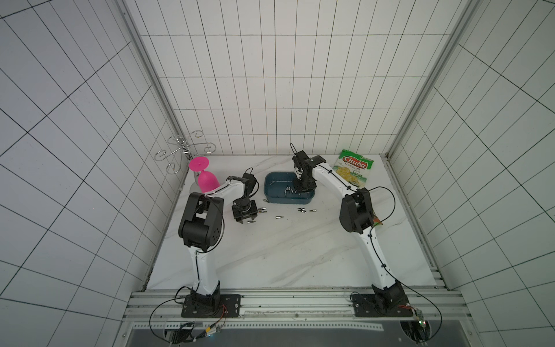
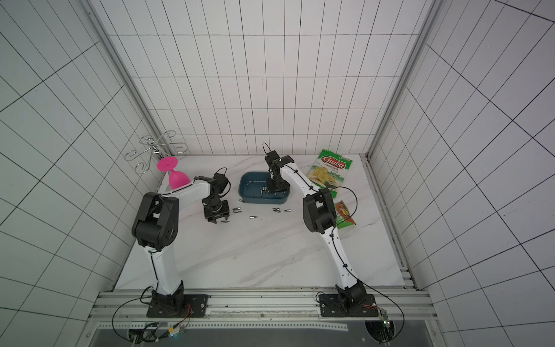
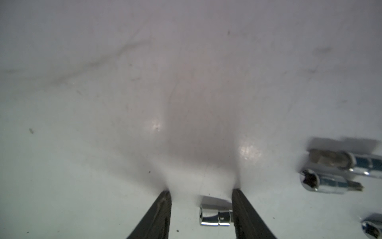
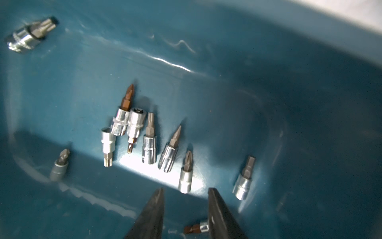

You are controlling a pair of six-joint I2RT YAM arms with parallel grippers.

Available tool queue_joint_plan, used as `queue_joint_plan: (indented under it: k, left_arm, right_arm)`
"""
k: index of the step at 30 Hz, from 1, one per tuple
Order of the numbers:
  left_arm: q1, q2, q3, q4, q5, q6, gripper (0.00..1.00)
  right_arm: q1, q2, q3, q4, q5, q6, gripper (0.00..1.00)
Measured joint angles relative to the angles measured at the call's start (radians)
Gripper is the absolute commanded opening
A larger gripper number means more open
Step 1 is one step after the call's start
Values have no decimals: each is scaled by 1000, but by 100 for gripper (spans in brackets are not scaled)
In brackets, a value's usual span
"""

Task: Put the bit on the desktop into the storage box
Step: Place the screwdriver bit in the storage box, then pick up the screwdriver bit from the center of the board.

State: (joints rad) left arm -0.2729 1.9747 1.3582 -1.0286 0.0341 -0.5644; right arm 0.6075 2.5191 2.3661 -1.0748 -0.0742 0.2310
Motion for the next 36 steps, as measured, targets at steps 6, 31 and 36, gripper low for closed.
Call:
queue_joint_plan:
  k: [6,31,36]
  left_arm:
    - [-27,-13,-21,0,3,-12,52]
    - [-39,-28,-41,1,15,-35,40]
    - [-18,-23,-34,1,15,-22,35]
  right_arm:
    - [0,-22,0,1,1,2,47]
    - [-6,-241,-185,27,34,-6,48]
    - [-6,-294,-206,36,46,-10,49]
